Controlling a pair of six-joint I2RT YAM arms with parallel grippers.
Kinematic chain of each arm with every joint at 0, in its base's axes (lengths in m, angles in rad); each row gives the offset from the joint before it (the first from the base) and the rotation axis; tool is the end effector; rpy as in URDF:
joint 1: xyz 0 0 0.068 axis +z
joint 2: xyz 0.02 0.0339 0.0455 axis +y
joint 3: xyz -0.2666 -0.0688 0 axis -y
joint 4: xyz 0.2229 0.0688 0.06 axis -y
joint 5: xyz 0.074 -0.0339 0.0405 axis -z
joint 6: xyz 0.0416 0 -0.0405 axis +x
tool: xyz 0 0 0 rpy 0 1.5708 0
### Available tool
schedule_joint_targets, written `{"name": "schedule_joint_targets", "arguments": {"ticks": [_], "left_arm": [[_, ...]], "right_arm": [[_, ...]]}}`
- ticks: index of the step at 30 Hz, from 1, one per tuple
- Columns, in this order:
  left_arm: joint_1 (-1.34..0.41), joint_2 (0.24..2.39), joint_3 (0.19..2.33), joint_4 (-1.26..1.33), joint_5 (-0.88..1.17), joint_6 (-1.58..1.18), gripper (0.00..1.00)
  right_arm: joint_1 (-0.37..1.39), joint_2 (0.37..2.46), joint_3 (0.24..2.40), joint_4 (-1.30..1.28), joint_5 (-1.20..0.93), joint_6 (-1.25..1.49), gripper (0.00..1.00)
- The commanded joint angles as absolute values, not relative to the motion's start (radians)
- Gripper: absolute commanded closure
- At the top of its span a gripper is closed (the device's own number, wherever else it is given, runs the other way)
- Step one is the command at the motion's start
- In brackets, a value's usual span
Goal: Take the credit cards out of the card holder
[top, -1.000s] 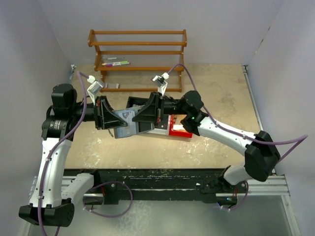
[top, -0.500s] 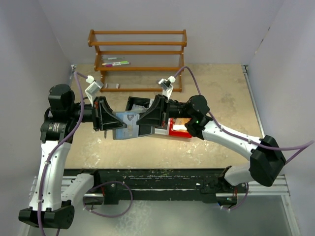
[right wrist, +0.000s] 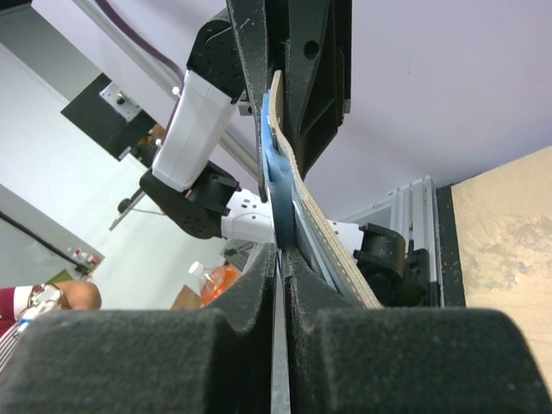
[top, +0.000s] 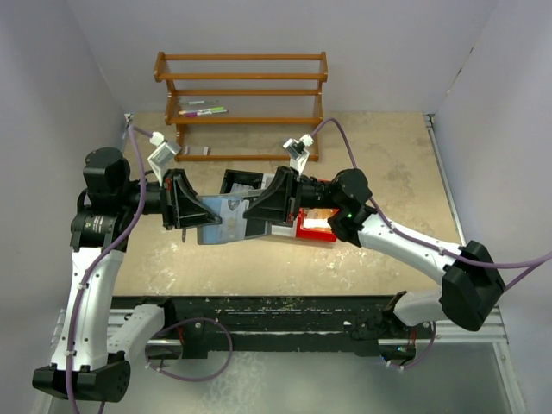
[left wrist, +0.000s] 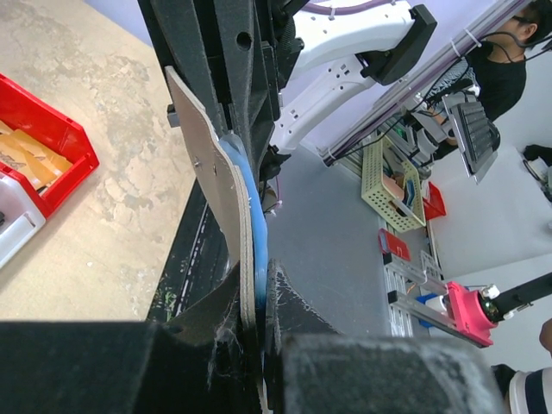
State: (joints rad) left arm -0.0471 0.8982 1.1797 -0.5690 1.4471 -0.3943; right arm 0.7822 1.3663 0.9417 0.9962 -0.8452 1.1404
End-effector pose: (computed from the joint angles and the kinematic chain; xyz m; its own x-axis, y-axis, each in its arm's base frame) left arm 0.1252 -0.0472 0.4192 -0.6289 -0.0178 -0.7773 0.7742 0.0775 -0.6282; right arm 0.1761 0.2188 0.3924 -0.6706 0.1839 -0.7187 -0.7301 -0.3352 0.5955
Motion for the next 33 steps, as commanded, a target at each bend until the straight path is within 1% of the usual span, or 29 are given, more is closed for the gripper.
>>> {"name": "schedule_joint_targets", "arguments": {"ticks": [1, 2, 3, 5, 9, 11, 14, 15, 19, 23, 25, 28, 31, 33], "left_arm": [[-0.049, 0.88, 1.184, -0.501, 1.478, -0.414, 1.0], [-0.05, 0.882, 1.182, -0.497, 1.475, -0.418, 1.0], [-0.049, 0.881, 1.18, -0.495, 1.473, -0.42, 1.0], [-0.05, 0.882, 1.179, -0.491, 1.465, -0.422, 1.0], [-0.049, 0.882, 1.176, -0.489, 1.455, -0.422, 1.0], [-0.049, 0.882, 1.175, -0.489, 1.454, -0.421, 1.0], [-0.05, 0.883, 1.176, -0.489, 1.451, -0.422, 1.0], [-0.049, 0.883, 1.177, -0.491, 1.45, -0.421, 1.0], [-0.049, 0.883, 1.185, -0.525, 1.428, -0.389, 1.0], [-0.049, 0.903, 1.22, -0.635, 1.382, -0.289, 1.0], [-0.049, 0.913, 1.234, -0.678, 1.348, -0.249, 1.0], [-0.049, 0.928, 1.253, -0.734, 1.259, -0.187, 1.0], [-0.049, 0.943, 1.283, -0.8, 1.079, -0.109, 1.0], [-0.049, 0.952, 1.301, -0.835, 0.961, -0.071, 1.0]], "right_arm": [[0.778, 1.364, 0.954, 1.053, -0.815, 1.133, 0.87], [0.78, 1.369, 0.955, 1.064, -0.815, 1.143, 0.79], [0.781, 1.376, 0.954, 1.085, -0.813, 1.157, 0.77], [0.783, 1.389, 0.949, 1.128, -0.809, 1.185, 0.74], [0.788, 1.412, 0.944, 1.193, -0.807, 1.228, 0.74], [0.787, 1.418, 0.943, 1.216, -0.81, 1.241, 0.82], [0.785, 1.42, 0.93, 1.237, -0.832, 1.274, 0.98], [0.778, 1.417, 0.925, 1.244, -0.838, 1.28, 1.0], [0.716, 1.372, 0.892, 1.208, -0.868, 1.276, 1.0], [0.608, 1.299, 0.821, 1.155, -0.91, 1.27, 1.0], [0.559, 1.255, 0.799, 1.09, -0.937, 1.233, 1.0], [0.484, 1.193, 0.795, 0.871, -0.958, 1.108, 1.0], [0.407, 1.155, 0.824, 0.628, -0.957, 0.962, 1.0], [0.377, 1.152, 0.857, 0.425, -0.914, 0.851, 1.0]]}}
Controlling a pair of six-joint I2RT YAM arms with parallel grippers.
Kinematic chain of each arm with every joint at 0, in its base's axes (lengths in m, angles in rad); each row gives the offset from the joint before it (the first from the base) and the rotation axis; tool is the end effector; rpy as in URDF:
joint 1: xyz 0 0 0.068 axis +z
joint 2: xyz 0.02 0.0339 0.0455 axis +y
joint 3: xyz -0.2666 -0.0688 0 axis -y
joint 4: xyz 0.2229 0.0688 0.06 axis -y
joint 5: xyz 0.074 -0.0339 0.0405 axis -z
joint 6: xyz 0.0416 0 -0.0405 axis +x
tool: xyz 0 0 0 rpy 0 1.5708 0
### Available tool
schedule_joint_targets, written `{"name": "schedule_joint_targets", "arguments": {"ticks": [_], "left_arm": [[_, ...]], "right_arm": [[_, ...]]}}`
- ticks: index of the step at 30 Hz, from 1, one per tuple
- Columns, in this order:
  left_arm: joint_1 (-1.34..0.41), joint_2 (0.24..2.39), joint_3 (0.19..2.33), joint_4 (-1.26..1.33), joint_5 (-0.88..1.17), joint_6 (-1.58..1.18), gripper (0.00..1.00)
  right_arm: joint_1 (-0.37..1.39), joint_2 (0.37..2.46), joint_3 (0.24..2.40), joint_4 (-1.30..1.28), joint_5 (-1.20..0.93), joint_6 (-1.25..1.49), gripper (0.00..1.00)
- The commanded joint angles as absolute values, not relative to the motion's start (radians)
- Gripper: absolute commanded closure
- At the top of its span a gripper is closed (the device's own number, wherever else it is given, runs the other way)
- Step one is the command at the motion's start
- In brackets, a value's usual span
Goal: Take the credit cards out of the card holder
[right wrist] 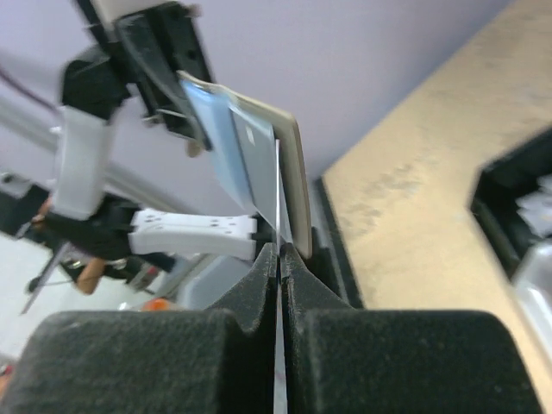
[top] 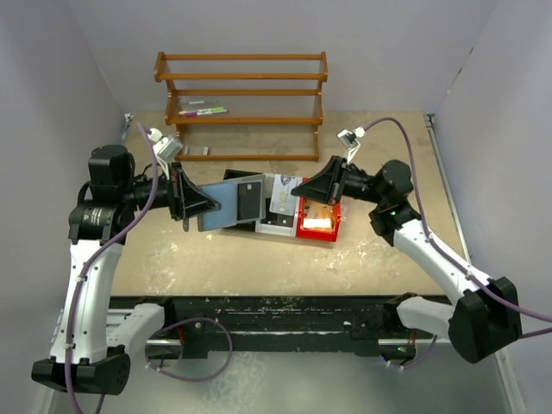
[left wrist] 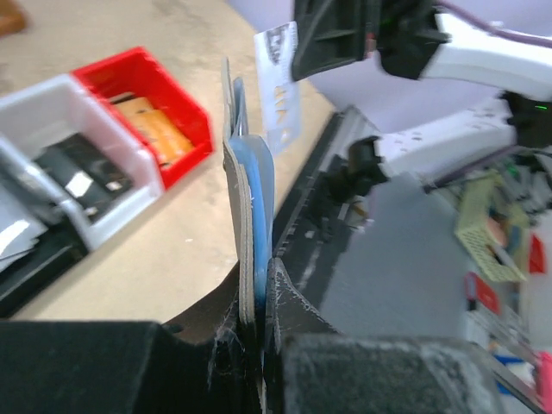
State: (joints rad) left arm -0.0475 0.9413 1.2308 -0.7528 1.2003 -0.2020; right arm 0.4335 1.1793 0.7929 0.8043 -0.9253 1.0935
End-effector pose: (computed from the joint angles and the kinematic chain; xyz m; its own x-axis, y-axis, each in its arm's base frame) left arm 0.1372 -0.0453 0.4103 -0.6079 -0.0438 -0.7928 0.7433 0.3198 -0.5876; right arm 0.2019 0.1301 0.3717 -0.6438 0.2909 -0.7078 -0.7476 -0.0415 0.6629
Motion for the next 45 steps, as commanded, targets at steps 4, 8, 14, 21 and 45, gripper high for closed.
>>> {"name": "schedule_joint_targets", "arguments": {"ticks": [4, 8, 14, 21, 45], "left_arm": [[-0.049, 0.96, 1.325, -0.865, 0.744, -0.018, 1.0], [-0.049, 0.956, 1.356, -0.896, 0.602, 0.048, 1.0], [-0.049, 0.932, 1.393, -0.93, 0.631, 0.094, 1.0], [-0.049, 0.938, 1.392, -0.958, 0.759, 0.067, 1.0], [-0.049, 0.896, 1.431, -0.994, 0.866, 0.051, 1.0]], "right_arm": [[0.363, 1.208, 0.874, 0.347, -0.832, 0.792, 1.0], [0.377, 1.331, 0.904, 0.423, -0.739, 0.805, 1.0], [0.499, 1.536, 1.077, 0.414, -0.569, 0.814, 1.0], [0.592, 1.788, 1.245, 0.381, -0.381, 0.868, 1.0], [0.72, 2.108, 1.564, 0.141, -0.161, 0.811, 0.93]]}}
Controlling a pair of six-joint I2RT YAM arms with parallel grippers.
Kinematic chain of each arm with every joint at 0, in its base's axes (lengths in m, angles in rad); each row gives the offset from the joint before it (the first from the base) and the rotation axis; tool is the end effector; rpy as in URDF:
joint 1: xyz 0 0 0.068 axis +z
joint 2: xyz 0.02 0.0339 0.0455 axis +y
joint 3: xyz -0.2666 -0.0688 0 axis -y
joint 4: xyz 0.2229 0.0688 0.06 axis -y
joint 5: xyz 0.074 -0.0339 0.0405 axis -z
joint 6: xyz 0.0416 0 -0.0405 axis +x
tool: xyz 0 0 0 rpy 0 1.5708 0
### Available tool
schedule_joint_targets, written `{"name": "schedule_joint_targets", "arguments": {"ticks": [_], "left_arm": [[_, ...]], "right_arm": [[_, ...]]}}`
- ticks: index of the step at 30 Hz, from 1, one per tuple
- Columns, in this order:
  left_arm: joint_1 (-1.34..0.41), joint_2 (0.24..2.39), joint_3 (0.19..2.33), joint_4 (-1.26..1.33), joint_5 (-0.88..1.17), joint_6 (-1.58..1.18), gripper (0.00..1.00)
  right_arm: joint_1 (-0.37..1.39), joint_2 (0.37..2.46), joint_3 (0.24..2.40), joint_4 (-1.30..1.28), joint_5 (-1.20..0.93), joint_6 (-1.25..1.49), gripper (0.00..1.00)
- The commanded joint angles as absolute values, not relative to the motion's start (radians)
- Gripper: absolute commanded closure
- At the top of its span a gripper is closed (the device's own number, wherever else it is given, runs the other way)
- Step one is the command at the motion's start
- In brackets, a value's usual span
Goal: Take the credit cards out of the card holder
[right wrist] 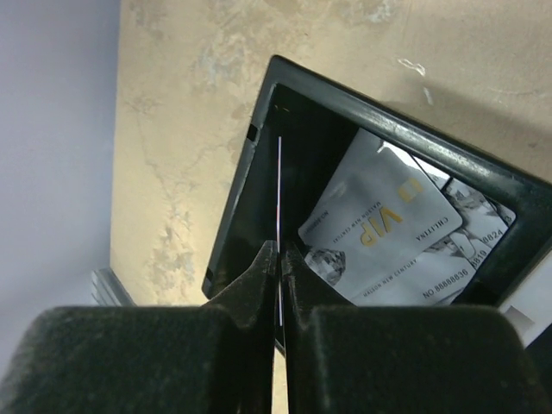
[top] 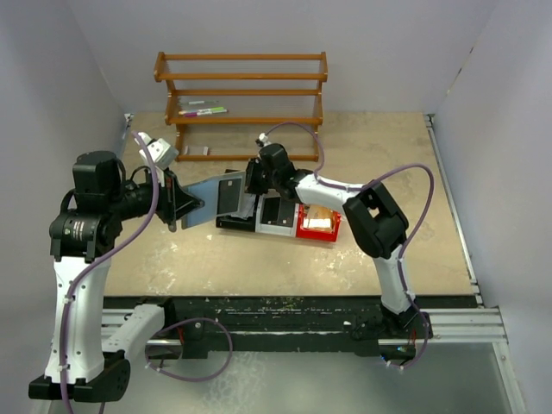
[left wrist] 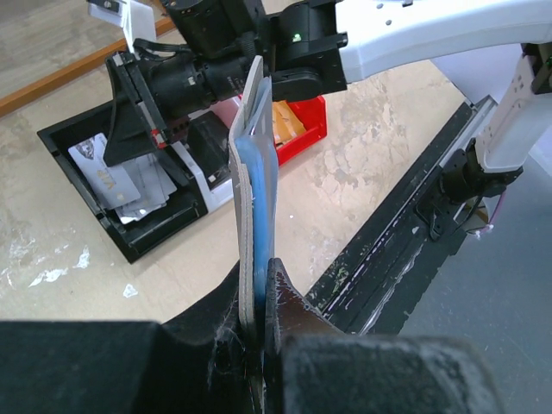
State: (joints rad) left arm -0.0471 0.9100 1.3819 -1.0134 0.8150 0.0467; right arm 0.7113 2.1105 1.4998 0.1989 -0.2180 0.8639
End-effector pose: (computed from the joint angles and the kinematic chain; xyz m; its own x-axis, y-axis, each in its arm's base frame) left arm 0.1139 -0.0357 0.4259 -0.4837 0.0549 -0.8735 0.6785 0.6539 -0.3347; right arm 0.3570 0.3195 0.2177 -0.7957 0.2943 -0.5294 -0.2809 0.5950 0.7530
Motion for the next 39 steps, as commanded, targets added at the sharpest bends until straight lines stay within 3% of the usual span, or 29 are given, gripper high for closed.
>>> {"name": "schedule_joint_targets", "arguments": {"ticks": [1, 10, 17, 23, 29, 39], "left_arm": [[-0.049, 0.896, 1.433, -0.991, 0.869, 0.047, 1.0], [-0.049, 0.897, 1.435, -0.98, 0.896, 0.024, 1.0], [-0.049, 0.897, 1.449, -0.983, 0.896, 0.014, 1.0], [-0.049, 0.896, 1.449, -0.939, 0.931, -0.041, 1.0], [-0.049, 0.877, 1.381, -0.791, 0.976, -0.236, 1.0], [-0.049, 0.879, 1.268, -0.508, 1.07, -0.545, 1.0]], "right_arm": [[0.72, 2.106, 1.569, 0.127, -0.154, 0.804, 0.91], [0.721, 2.014, 1.584, 0.019, -0.093, 0.745, 0.65], [0.72, 1.786, 1.502, 0.002, -0.099, 0.68, 0.39], [0.691, 1.47, 1.239, 0.164, -0.171, 0.679, 0.0], [0.609, 1.114, 0.794, 0.682, -0.362, 0.888, 0.01], [0.656, 1.065, 0.679, 1.076, -0.467, 1.023, 0.0]]}}
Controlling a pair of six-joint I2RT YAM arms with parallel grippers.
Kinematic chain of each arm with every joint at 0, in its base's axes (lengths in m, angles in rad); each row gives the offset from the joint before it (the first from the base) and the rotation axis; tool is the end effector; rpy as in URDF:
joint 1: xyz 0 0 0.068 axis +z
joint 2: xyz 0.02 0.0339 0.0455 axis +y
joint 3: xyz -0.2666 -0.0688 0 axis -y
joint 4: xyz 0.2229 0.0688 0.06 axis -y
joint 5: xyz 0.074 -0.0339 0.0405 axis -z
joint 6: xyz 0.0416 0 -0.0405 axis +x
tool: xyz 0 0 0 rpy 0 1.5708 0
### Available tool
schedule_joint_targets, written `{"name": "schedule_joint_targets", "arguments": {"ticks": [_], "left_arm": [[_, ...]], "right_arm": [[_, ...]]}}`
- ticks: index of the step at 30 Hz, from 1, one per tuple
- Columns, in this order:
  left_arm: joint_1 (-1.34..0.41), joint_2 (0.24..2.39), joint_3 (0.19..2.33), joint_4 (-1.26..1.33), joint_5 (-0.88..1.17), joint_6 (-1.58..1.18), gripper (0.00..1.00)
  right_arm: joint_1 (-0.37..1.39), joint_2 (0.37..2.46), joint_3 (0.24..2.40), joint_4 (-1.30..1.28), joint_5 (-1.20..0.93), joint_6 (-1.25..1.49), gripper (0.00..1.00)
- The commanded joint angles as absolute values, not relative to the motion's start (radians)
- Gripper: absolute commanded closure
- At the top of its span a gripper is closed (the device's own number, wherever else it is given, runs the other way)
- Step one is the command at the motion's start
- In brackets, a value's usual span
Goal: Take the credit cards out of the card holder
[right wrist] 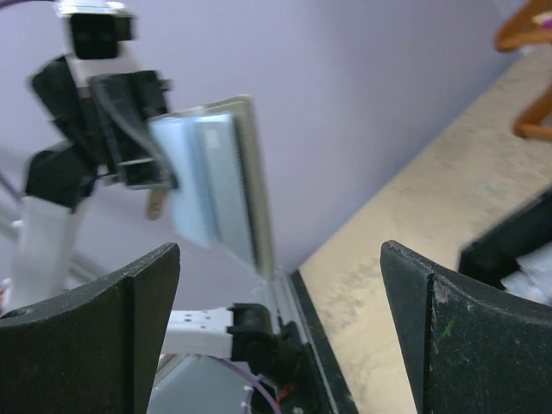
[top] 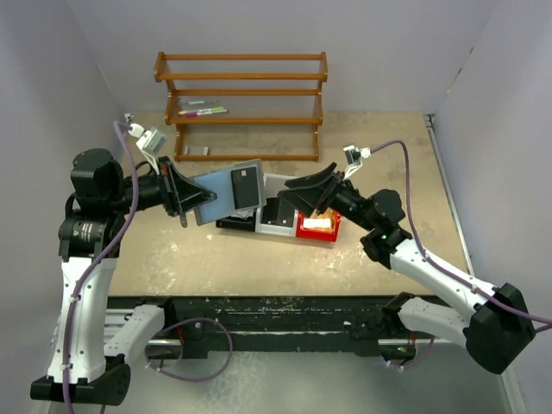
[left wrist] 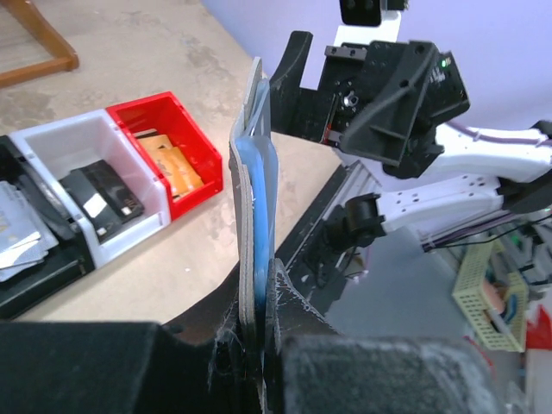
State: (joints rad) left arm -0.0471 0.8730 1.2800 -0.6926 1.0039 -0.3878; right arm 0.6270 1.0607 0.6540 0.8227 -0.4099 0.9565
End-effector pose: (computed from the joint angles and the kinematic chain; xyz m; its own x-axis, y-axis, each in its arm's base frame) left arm 0.1203 -0.0408 0.4340 -0.5758 -0.1762 -0.7984 0.6655 0.4663 -0.5828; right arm 0.1691 0.1430 0.3584 -0.4923 0.5688 -0.6588 -0.7477 0.1111 0.6547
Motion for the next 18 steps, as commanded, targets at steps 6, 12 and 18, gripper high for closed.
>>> {"name": "schedule_joint_targets", "arguments": {"ticks": [6, 12, 18], "left_arm": [[-0.049, 0.867, 1.233, -0.394, 1.092, -0.646, 1.0], [-0.049, 0.87, 1.226, -0.356, 1.113, -0.688, 1.0], [-0.049, 0.867, 1.214, -0.385, 1.127, -0.65, 1.0]], "right_arm": [[0.733, 1.168, 0.725, 1.181, -0.465, 1.056, 0.02], [0.789, 1.251, 0.77, 1.236, -0.443, 1.067, 0.12], [0.802, 1.292, 0.771, 1.341, -0.474, 1.106, 0.48]]}}
